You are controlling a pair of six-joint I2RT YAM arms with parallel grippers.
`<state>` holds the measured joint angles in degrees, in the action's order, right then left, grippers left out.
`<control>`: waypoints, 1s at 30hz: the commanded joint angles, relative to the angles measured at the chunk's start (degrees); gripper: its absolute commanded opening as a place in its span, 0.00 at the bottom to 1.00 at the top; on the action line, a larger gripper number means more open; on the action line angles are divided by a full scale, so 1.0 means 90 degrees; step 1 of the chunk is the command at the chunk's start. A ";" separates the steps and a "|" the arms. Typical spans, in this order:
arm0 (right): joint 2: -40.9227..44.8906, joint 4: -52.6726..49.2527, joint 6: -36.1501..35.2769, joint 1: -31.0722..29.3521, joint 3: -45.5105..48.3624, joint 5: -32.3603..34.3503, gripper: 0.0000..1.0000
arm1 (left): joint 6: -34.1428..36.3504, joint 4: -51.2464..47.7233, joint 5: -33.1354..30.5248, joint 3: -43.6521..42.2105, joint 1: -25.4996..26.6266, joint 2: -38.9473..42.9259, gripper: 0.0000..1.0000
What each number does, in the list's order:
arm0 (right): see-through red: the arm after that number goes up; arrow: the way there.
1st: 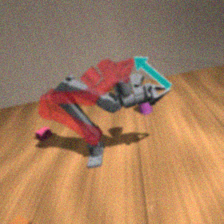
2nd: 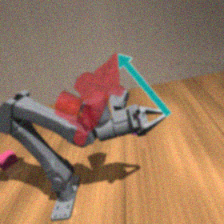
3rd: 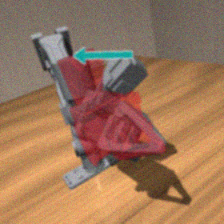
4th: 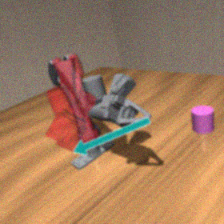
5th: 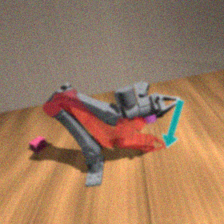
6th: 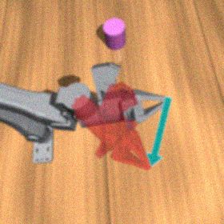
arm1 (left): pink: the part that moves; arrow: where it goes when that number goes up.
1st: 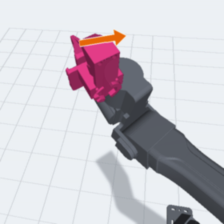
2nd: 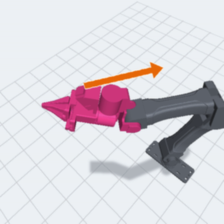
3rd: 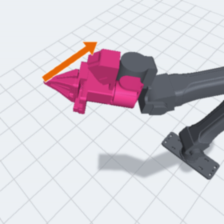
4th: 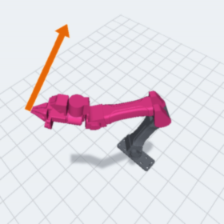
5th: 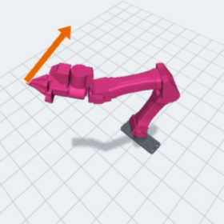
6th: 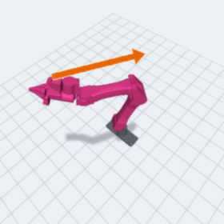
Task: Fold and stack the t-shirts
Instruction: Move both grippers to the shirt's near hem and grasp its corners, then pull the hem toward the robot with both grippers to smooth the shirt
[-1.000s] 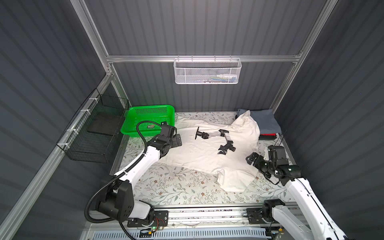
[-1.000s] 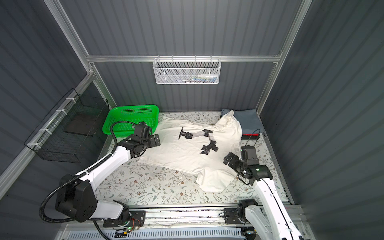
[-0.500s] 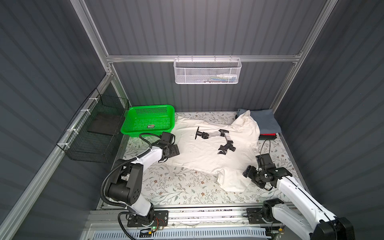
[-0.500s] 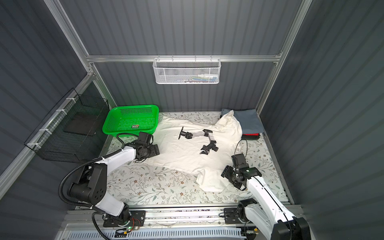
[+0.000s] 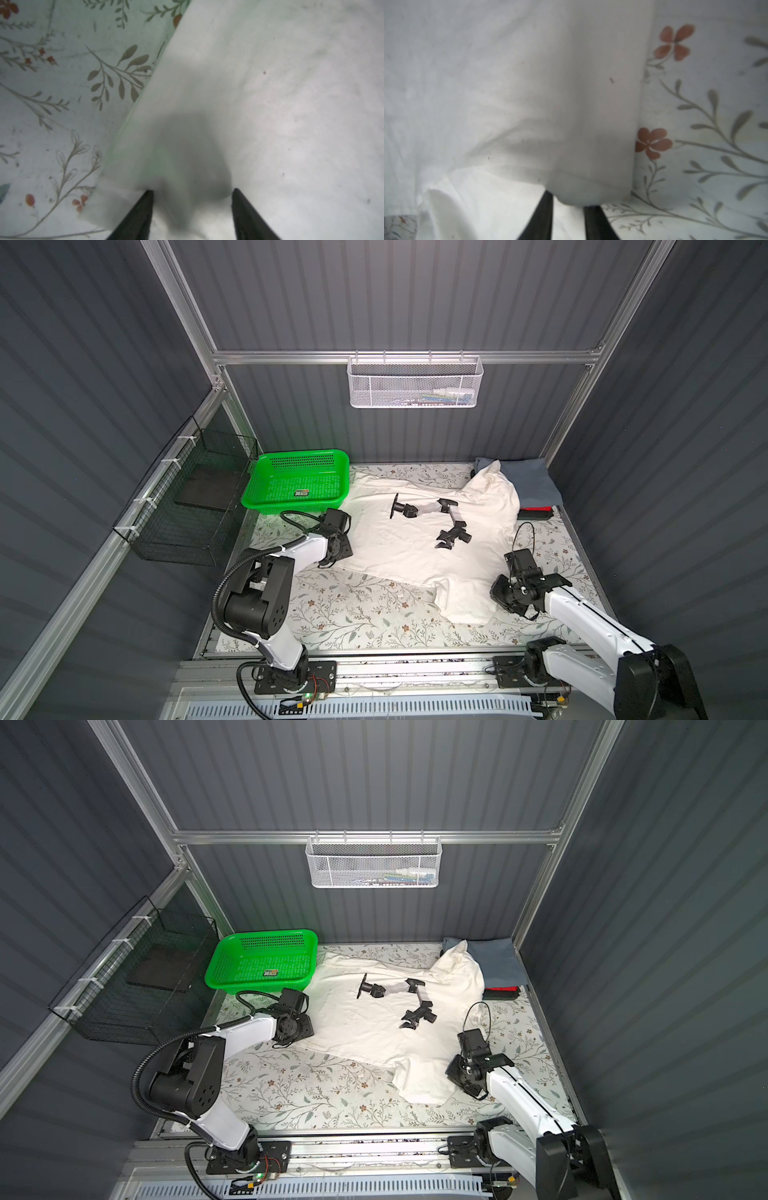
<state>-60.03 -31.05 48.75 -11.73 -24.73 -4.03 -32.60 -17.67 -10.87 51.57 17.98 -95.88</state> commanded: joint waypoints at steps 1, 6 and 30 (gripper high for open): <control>-0.0068 -0.0077 -0.0043 -0.0017 -0.0012 0.0214 0.08 | -0.0165 -0.0156 0.0295 -0.0344 -0.0035 -0.0329 0.38; 0.0082 -0.0501 -0.0031 -0.0016 -0.0150 0.0262 0.00 | -0.0380 -0.0299 0.0064 -0.0699 -0.0035 0.0111 0.00; 0.0768 -0.2453 0.0381 -0.0525 -0.0816 0.0470 0.00 | -0.1986 -0.1741 -0.0750 -0.2840 0.0105 0.4134 0.10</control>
<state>-51.79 -51.70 51.64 -16.23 -30.96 -1.10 -49.50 -30.28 -15.14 25.82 18.81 -58.00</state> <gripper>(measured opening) 0.043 0.062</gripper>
